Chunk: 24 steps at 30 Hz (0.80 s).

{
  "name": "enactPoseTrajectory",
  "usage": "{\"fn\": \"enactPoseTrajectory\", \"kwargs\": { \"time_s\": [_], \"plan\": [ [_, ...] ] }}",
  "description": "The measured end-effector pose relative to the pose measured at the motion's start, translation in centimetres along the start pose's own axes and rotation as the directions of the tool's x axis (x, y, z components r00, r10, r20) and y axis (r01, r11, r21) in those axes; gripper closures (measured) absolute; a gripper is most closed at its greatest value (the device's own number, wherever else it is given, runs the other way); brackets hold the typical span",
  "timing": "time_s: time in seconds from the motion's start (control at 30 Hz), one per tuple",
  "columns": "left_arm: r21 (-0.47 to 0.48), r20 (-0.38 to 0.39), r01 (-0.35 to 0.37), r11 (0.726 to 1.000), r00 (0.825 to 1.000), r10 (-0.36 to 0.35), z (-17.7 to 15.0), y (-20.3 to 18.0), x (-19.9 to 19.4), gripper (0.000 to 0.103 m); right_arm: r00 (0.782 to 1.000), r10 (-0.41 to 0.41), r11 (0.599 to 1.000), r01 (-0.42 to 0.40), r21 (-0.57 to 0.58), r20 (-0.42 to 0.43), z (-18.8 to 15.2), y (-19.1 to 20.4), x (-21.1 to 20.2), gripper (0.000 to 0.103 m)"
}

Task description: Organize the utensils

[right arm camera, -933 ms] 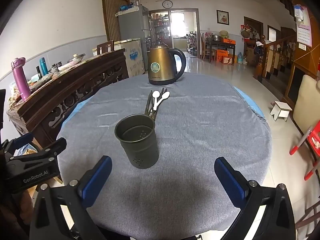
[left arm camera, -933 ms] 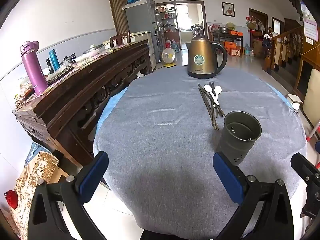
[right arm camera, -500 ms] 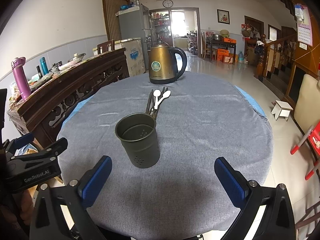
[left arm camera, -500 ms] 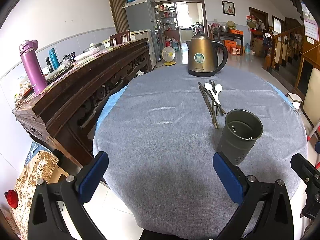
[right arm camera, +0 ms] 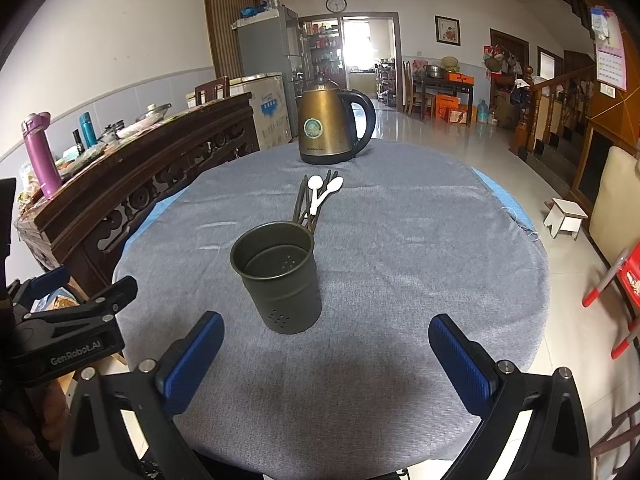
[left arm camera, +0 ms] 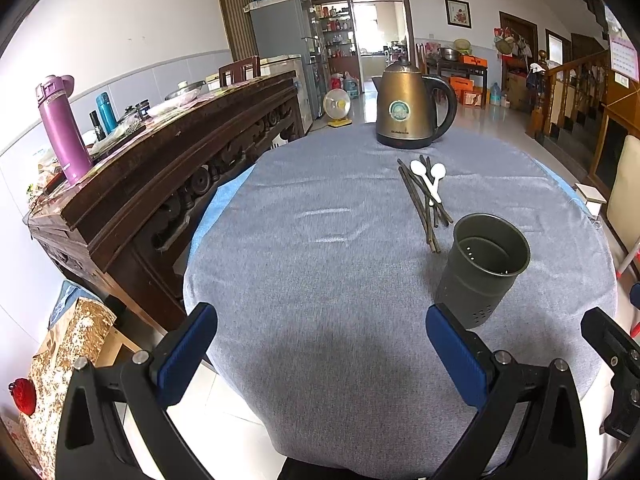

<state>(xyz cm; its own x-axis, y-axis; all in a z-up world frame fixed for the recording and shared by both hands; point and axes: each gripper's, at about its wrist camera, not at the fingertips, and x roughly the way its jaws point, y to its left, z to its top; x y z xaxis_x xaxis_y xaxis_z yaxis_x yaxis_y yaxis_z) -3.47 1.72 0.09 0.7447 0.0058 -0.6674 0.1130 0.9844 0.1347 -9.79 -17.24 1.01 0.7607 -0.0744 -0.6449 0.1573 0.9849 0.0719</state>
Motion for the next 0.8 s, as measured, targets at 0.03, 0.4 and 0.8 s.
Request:
{"fn": "enactPoseTrajectory", "kwargs": {
  "time_s": [0.03,0.4,0.8],
  "plan": [
    [0.0,-0.001,0.0,1.0,1.0,0.0,0.0,0.0,0.1,0.0,1.0,-0.001,1.0,0.001,-0.003,0.001,0.0,0.1,0.2,0.0],
    [0.009,-0.027,0.0,1.0,1.0,0.0,-0.1,-0.2,1.2,0.0,0.997,-0.021,1.0,0.02,-0.005,-0.078,0.2,-0.1,1.3,0.0],
    [-0.041,-0.119,-0.003,0.999,0.993,-0.002,0.5,1.4,5.1,0.0,0.996,-0.047,0.996,0.052,0.065,-0.072,1.1,-2.9,3.5,0.0]
  ]
}}
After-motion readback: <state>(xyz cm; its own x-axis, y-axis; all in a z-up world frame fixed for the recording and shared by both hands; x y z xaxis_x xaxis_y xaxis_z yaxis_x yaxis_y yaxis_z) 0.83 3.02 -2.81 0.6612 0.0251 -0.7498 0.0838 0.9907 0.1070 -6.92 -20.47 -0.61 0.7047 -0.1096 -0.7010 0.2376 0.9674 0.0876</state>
